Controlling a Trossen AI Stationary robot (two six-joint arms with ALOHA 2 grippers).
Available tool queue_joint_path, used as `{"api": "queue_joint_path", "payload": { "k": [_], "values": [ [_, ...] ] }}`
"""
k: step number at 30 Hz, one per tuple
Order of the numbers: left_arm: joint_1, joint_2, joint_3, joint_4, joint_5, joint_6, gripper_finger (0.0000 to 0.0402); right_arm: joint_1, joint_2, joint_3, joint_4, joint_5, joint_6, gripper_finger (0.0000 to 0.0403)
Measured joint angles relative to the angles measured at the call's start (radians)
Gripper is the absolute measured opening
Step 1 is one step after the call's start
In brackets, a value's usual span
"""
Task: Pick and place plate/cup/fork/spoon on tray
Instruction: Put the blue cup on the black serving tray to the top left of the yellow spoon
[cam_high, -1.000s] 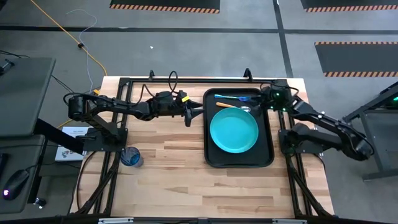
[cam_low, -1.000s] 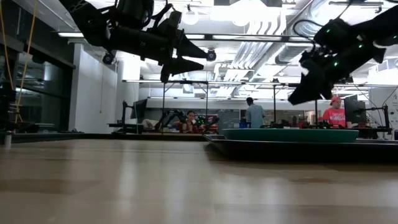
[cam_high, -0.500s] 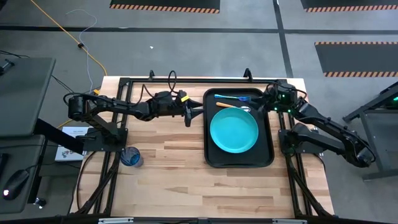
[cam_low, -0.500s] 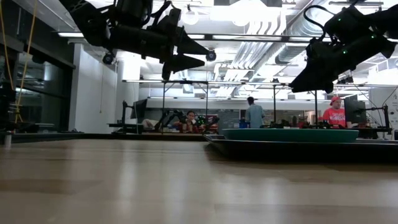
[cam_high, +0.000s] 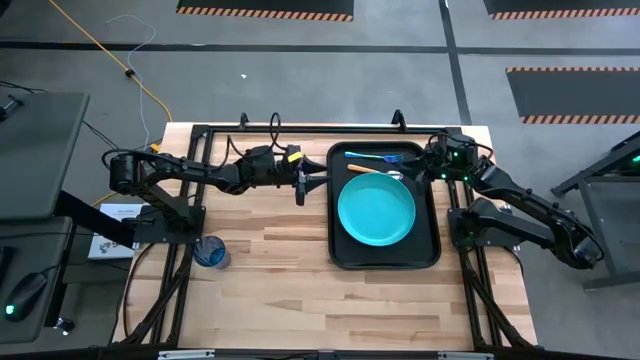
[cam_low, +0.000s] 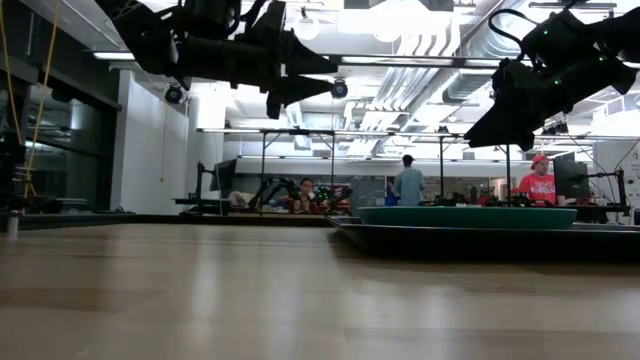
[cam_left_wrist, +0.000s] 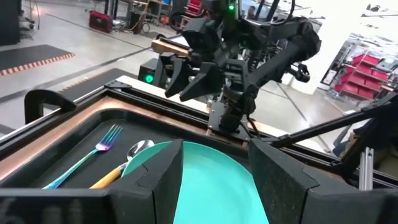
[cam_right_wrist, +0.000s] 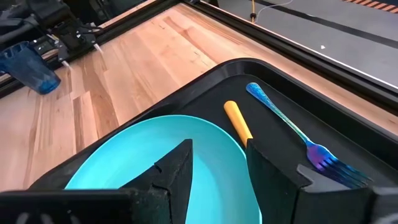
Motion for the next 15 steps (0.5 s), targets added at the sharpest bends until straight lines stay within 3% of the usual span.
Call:
{"api": "queue_joint_path", "payload": {
  "k": [6, 15],
  "values": [
    [0.0, -0.003, 0.0, -0.001, 0.0, 0.027, 0.0172, 0.0, 0.0, 0.0, 0.0, -0.015, 0.001, 0.0142],
    [0.015, -0.121, 0.0, -0.089, 0.0, 0.079, 0.0172, 0.0, 0.0, 0.0, 0.0, -0.03, 0.001, 0.0142]
  ]
}}
